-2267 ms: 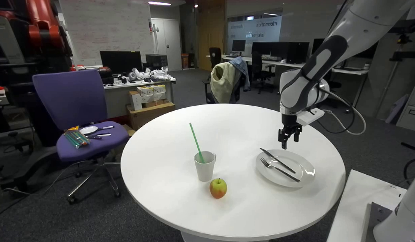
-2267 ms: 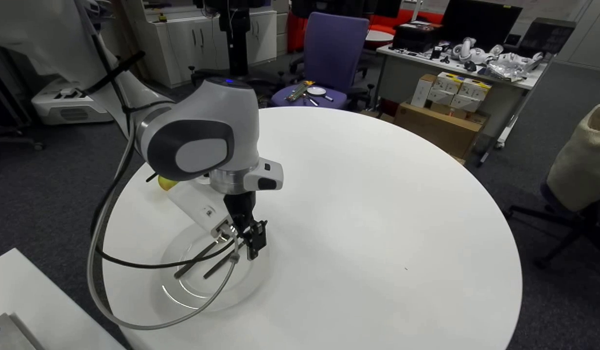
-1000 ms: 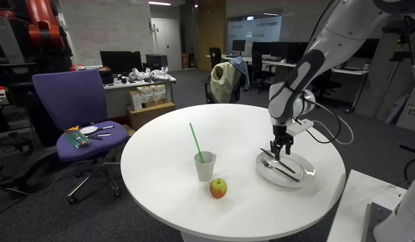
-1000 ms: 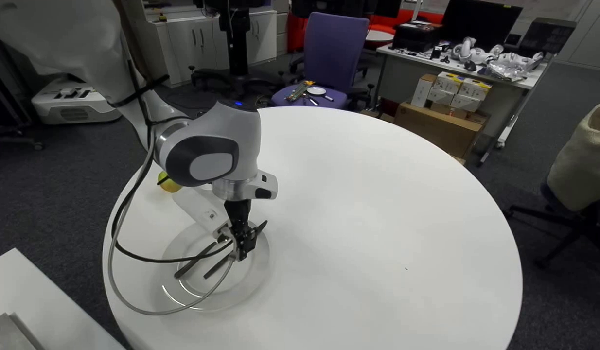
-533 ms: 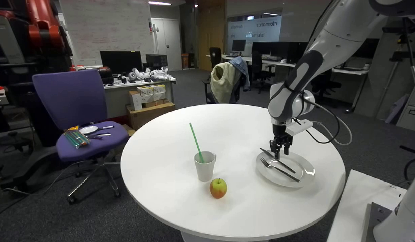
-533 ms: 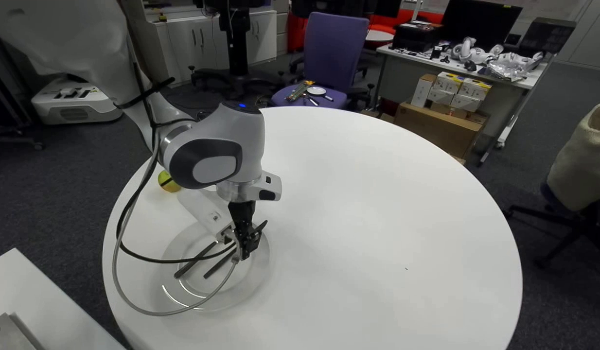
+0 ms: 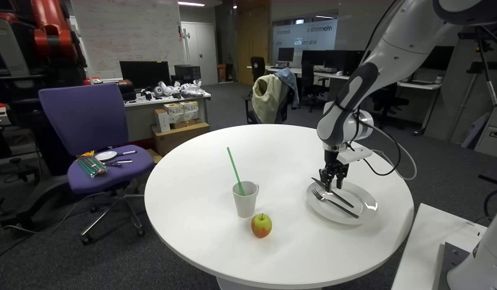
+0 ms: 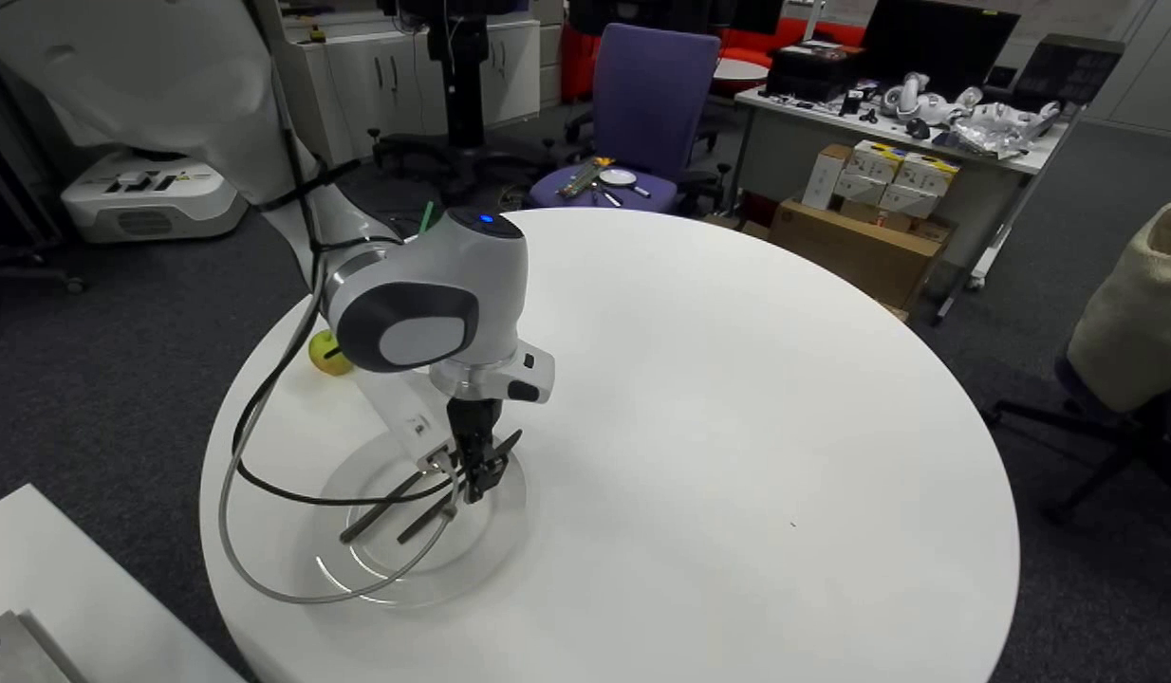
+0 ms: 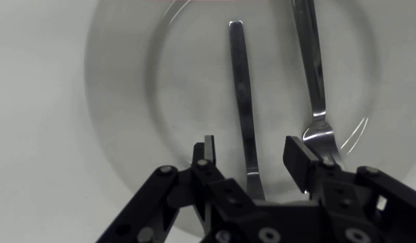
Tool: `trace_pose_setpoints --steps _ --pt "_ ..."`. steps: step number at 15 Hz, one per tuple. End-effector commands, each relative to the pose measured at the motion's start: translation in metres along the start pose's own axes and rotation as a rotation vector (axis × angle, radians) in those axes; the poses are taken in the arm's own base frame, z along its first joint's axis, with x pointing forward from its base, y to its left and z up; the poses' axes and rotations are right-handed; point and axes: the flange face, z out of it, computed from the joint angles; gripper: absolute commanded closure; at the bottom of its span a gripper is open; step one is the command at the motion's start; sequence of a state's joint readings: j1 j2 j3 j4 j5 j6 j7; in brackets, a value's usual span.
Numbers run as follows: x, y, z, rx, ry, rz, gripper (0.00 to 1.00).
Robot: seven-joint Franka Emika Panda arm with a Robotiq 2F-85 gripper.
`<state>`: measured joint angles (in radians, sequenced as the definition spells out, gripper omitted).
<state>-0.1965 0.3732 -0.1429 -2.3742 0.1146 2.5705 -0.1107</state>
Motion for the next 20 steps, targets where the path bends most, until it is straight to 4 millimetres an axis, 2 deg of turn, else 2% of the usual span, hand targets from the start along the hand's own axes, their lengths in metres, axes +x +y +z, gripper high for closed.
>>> trace_pose_setpoints --steps 1,3,6,7,8,12,13,14,17,18,19,20 --pt "0.0067 0.0016 0.001 0.03 0.022 0.031 0.39" --pt "0.0071 0.0018 0.002 0.03 0.027 0.036 0.45" --pt "0.0085 0.0024 0.0009 0.025 0.04 0.036 0.49" --pt "0.0087 0.0025 0.0004 0.024 0.043 0.036 0.63" --pt "0.0089 0.0025 0.0002 0.023 0.045 0.035 0.73" --pt "0.0091 0.002 -0.0007 0.021 0.052 0.033 0.83" --pt "0.0091 0.0018 -0.0006 0.019 0.053 0.032 0.83" --pt "0.0093 0.0017 -0.0004 0.018 0.054 0.031 0.83" --pt "0.0099 0.0014 0.0006 0.013 0.057 0.03 0.64" --pt "0.0099 0.0014 0.0007 0.011 0.058 0.03 0.65" --pt "0.01 0.0014 0.0009 0.01 0.058 0.029 0.6" --pt "0.0102 0.0012 0.001 0.01 0.059 0.03 0.41"
